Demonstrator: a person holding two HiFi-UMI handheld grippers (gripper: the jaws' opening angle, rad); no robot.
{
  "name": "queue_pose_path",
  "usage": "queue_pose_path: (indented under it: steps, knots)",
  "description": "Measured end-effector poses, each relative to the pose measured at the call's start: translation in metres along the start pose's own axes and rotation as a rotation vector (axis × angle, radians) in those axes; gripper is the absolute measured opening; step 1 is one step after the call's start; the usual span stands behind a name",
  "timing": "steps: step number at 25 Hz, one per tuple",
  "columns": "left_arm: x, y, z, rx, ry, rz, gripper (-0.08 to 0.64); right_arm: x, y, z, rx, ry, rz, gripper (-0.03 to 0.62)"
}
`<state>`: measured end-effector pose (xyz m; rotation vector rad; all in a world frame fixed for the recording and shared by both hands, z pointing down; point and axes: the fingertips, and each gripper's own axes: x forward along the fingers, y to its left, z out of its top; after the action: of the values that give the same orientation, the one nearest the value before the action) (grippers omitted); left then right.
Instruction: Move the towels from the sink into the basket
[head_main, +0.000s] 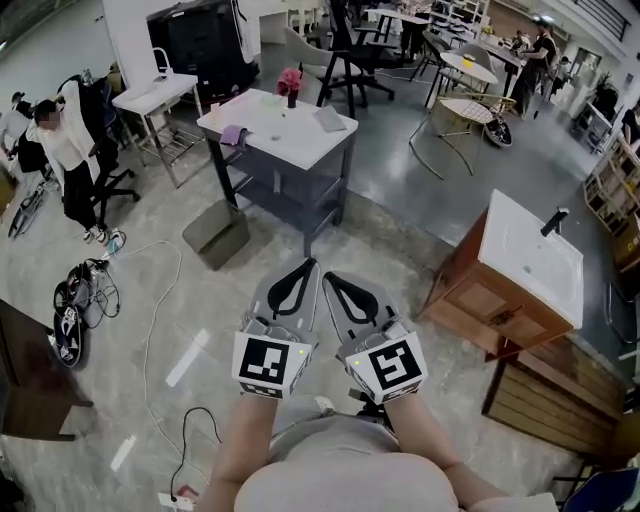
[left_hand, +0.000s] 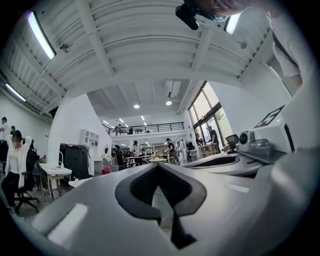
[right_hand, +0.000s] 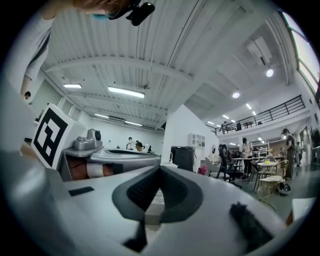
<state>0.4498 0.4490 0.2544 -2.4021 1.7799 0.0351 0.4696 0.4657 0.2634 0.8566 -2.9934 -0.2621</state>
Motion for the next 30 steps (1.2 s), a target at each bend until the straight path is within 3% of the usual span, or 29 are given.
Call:
queue_pose_path:
  steps: [12, 23, 30]
  knots:
    - [0.019, 0.014, -0.011, -0.015, 0.015, 0.037, 0.005, 0.013, -0.017, -0.009, 0.007, 0.010, 0.026, 0.015]
    - [0.063, 0.066, -0.018, 0.001, 0.006, 0.018, 0.005, 0.073, -0.045, -0.010, 0.000, -0.022, 0.004, 0.015]
    - [0.098, 0.110, -0.035, -0.044, 0.002, 0.024, 0.005, 0.120, -0.066, -0.029, -0.005, 0.027, -0.010, 0.015]
